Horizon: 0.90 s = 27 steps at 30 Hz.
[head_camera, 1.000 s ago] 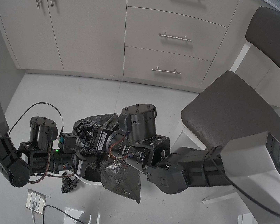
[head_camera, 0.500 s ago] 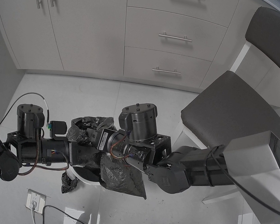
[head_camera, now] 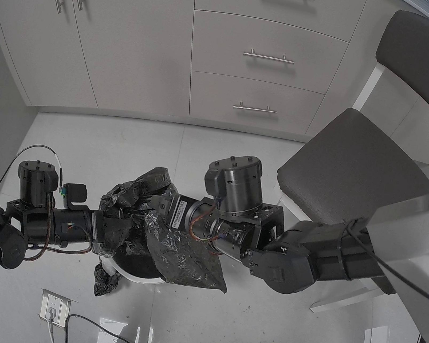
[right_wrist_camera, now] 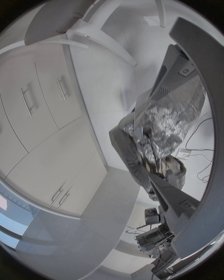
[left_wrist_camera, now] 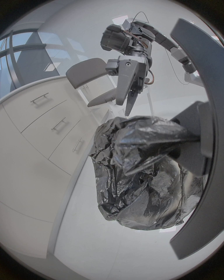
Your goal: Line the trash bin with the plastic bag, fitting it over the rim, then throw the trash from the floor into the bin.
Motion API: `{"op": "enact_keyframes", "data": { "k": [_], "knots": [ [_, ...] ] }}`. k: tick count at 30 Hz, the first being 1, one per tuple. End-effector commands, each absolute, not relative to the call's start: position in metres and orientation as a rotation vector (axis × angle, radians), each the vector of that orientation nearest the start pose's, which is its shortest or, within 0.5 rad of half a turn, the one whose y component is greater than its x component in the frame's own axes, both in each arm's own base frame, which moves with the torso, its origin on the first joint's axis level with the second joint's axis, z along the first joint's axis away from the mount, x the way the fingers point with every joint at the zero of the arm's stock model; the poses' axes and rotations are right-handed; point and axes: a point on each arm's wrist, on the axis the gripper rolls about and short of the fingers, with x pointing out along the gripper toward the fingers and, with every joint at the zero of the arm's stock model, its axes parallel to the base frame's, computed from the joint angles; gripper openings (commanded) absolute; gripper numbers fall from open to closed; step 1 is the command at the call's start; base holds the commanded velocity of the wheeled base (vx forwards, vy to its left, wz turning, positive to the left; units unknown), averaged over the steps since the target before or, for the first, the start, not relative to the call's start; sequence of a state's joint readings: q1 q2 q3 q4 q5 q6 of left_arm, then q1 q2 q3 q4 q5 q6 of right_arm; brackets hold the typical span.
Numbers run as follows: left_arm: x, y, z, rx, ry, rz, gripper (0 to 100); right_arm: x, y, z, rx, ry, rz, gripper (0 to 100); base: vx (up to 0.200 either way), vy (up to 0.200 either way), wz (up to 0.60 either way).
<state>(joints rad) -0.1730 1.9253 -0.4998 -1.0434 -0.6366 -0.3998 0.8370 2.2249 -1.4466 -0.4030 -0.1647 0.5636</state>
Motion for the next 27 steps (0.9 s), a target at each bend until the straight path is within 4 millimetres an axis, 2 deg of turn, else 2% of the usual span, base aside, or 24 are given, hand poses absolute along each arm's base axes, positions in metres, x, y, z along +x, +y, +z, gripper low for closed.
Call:
{"op": "enact_keyframes", "data": {
  "k": [1, 3, 9, 13, 17, 21, 27],
  "knots": [
    [0.289, -0.055, 0.076, -0.481, 0.555, -0.706, 0, 0.308, 0.327, 0.120, 0.329, 0.534, 0.499, 100, 0.000, 0.000, 0.00],
    [0.289, -0.053, 0.077, -0.486, 0.544, -0.709, 0, 0.306, 0.325, 0.107, 0.308, 0.566, 0.475, 100, 0.000, 0.000, 0.00],
    [0.290, -0.049, 0.079, -0.489, 0.525, -0.701, 0, 0.306, 0.318, 0.084, 0.267, 0.611, 0.414, 100, 0.000, 0.000, 0.00],
    [0.289, -0.047, 0.077, -0.494, 0.530, -0.690, 0, 0.306, 0.305, 0.077, 0.253, 0.628, 0.357, 100, 0.000, 0.000, 0.00],
    [0.290, -0.044, 0.077, -0.495, 0.526, -0.683, 0, 0.301, 0.297, 0.079, 0.277, 0.646, 0.345, 100, 0.000, 0.000, 0.00],
    [0.291, -0.044, 0.078, -0.495, 0.520, -0.685, 0, 0.300, 0.297, 0.077, 0.269, 0.653, 0.345, 100, 0.000, 0.000, 0.00],
    [0.291, -0.044, 0.080, -0.495, 0.516, -0.682, 0, 0.300, 0.312, 0.058, 0.241, 0.686, 0.367, 100, 0.000, 0.000, 0.00]
  ]
}}
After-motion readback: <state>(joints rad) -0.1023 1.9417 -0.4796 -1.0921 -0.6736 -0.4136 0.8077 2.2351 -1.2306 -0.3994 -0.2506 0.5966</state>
